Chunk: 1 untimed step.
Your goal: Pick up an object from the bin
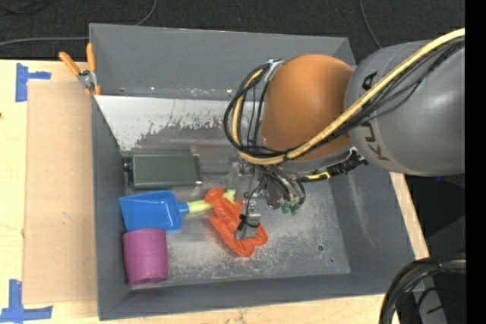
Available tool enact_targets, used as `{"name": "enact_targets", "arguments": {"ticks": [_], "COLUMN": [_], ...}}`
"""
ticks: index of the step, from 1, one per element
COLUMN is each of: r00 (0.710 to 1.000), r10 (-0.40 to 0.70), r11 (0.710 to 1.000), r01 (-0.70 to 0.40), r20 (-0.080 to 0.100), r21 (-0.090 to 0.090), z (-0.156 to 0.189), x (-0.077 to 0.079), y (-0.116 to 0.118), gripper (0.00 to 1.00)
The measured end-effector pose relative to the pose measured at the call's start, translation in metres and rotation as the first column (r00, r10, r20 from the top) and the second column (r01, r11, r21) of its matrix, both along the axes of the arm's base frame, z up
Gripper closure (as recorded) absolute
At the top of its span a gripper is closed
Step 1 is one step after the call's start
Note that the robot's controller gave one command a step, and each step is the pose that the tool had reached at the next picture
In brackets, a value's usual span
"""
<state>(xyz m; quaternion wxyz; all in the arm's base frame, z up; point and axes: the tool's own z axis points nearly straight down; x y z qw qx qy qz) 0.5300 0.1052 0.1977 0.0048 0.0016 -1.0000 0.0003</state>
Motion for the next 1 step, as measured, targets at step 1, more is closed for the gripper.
{"name": "enact_targets", "arguments": {"ticks": [1], "r00": [1.000], "r10": [-0.006], "r11": [1.000], "r01": [0.006], "r20": [0.007], "r21": [0.001], "z": [0.0047], "x": [0.0016], "y": [-0.0011], "gripper": [0.00]}}
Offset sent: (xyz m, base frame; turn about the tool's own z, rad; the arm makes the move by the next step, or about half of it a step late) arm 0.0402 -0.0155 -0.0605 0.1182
